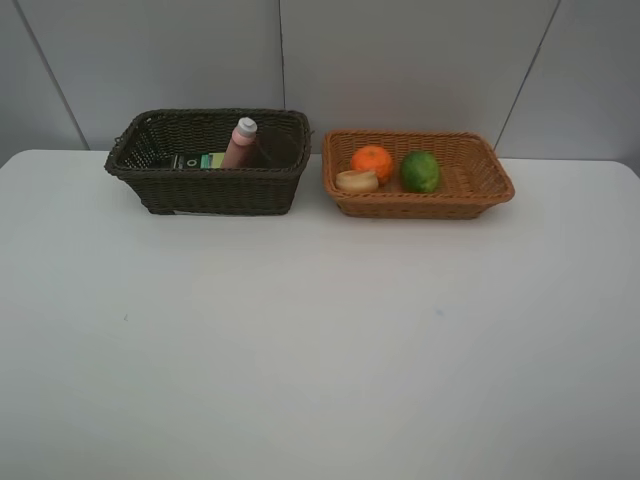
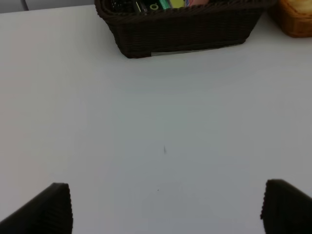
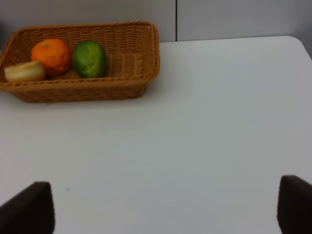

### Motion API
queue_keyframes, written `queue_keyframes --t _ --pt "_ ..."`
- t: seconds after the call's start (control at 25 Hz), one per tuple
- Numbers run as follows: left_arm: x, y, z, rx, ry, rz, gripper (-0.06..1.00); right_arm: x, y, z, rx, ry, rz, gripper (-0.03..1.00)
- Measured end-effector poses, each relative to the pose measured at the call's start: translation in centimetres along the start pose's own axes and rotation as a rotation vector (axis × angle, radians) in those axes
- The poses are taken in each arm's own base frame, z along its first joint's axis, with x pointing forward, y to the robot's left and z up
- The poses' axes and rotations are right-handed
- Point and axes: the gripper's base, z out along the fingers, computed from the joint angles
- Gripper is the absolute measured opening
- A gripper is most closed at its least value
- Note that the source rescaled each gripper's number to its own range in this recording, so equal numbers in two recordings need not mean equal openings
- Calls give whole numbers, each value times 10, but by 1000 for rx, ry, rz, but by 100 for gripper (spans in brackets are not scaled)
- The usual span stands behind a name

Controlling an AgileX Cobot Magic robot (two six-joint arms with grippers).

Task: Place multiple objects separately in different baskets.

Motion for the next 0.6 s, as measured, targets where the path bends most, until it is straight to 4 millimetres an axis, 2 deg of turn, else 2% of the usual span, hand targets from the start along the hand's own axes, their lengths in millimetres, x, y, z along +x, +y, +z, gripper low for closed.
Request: queue_keyframes --t 0.6 --pt "0 0 0 0 -1 6 100 0 0 0 0 0 0 100"
